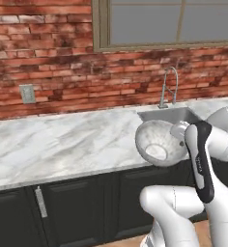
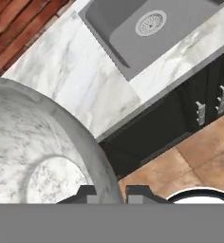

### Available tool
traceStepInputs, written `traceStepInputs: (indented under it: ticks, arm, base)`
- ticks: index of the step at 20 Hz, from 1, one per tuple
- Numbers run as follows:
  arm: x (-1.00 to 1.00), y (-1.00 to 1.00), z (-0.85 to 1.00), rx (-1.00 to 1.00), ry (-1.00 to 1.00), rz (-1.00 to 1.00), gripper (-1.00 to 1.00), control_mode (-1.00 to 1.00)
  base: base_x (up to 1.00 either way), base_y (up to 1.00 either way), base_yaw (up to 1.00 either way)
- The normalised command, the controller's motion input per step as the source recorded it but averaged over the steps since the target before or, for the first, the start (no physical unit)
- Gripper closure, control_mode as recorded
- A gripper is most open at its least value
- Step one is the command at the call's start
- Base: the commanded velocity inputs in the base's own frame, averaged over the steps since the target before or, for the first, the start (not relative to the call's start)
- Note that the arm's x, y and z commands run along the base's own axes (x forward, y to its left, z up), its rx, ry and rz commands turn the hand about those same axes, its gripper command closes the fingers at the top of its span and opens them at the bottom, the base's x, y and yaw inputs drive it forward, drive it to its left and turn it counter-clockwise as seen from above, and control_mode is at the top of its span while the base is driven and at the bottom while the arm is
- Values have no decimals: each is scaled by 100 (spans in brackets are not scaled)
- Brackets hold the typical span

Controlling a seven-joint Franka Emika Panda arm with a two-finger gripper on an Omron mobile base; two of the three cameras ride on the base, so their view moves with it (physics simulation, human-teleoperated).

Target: Pick the cup and bowl from the counter and place them on the counter next to the sink.

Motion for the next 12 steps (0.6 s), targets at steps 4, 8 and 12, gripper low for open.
traceStepInputs:
  ticks: [4,8,12]
  arm:
    - [0,0,0,0,0,0,100,100]
    - [0,0,0,0,0,0,100,100]
    - [0,0,0,0,0,0,100,100]
  base:
    - [100,19,-35]
    - [57,12,-14]
    - [0,0,0]
